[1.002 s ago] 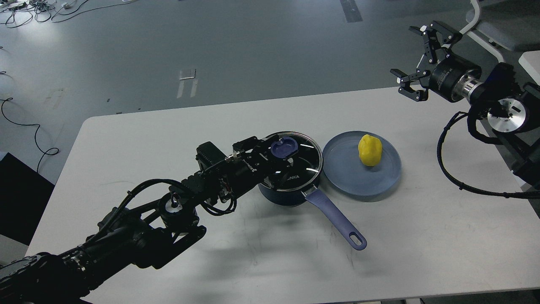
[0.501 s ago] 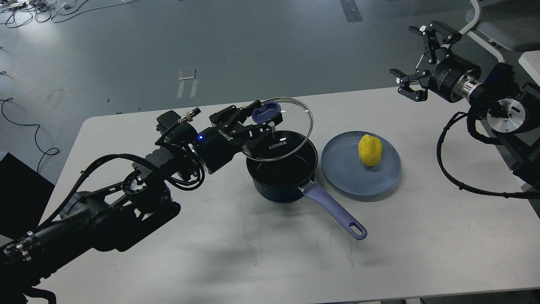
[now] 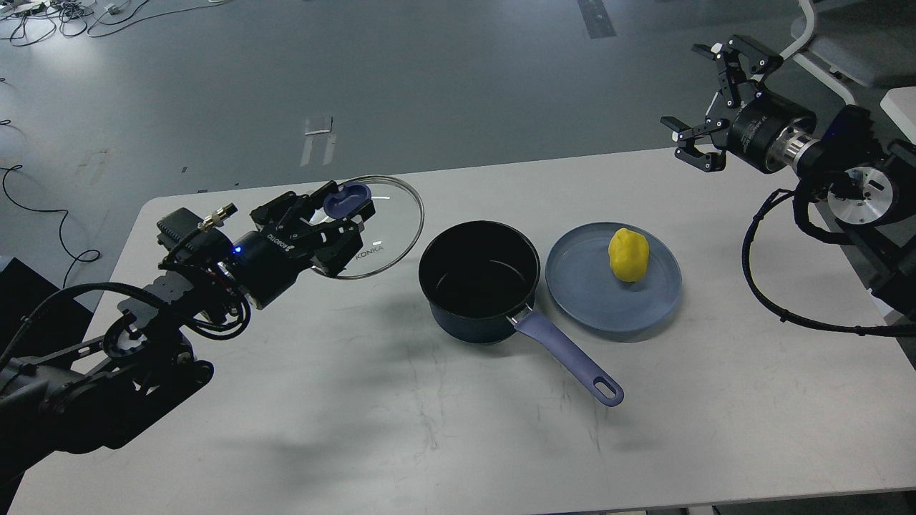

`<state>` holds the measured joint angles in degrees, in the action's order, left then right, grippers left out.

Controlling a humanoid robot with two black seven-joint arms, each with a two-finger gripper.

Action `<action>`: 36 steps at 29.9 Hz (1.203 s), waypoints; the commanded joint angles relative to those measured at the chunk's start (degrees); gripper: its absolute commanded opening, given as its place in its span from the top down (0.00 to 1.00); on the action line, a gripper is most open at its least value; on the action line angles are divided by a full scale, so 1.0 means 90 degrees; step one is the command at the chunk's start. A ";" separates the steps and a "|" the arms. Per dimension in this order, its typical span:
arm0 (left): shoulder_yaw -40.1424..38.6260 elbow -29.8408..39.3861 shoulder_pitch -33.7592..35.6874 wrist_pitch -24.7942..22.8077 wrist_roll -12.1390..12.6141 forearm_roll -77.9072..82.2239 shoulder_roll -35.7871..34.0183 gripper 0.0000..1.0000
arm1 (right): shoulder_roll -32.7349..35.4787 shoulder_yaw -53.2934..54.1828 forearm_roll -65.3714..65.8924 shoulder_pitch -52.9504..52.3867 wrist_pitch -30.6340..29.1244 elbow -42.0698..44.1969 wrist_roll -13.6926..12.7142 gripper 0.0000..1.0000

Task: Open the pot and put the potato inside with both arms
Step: 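Lift the glass lid off the pot with the left gripper, then set the lid on the table beside the pot and release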

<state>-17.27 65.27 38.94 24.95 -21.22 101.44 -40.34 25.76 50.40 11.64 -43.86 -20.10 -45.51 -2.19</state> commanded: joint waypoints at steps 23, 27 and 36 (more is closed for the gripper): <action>0.0474 -0.2086 -0.0977 0.0339 -0.0358 -0.0070 0.0849 0.27 | 0.0018 -0.0132 0.0045 -0.0020 -0.0003 0.0028 0.0018 0.00; 0.0474 -0.2086 -0.0909 0.0339 -0.0455 -0.0674 0.0840 0.01 | 0.0008 -0.0132 0.0045 -0.0020 -0.0003 0.0018 0.0018 0.00; 0.0464 -0.1511 -0.0763 0.0339 -0.0754 -0.2392 0.0577 0.01 | 0.0038 -0.0394 0.0248 -0.0136 -0.0013 -0.0021 0.0057 0.00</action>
<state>-13.10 48.63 31.77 27.99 -27.96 84.86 -33.62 25.87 48.85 12.26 -44.23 -20.13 -45.48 -1.76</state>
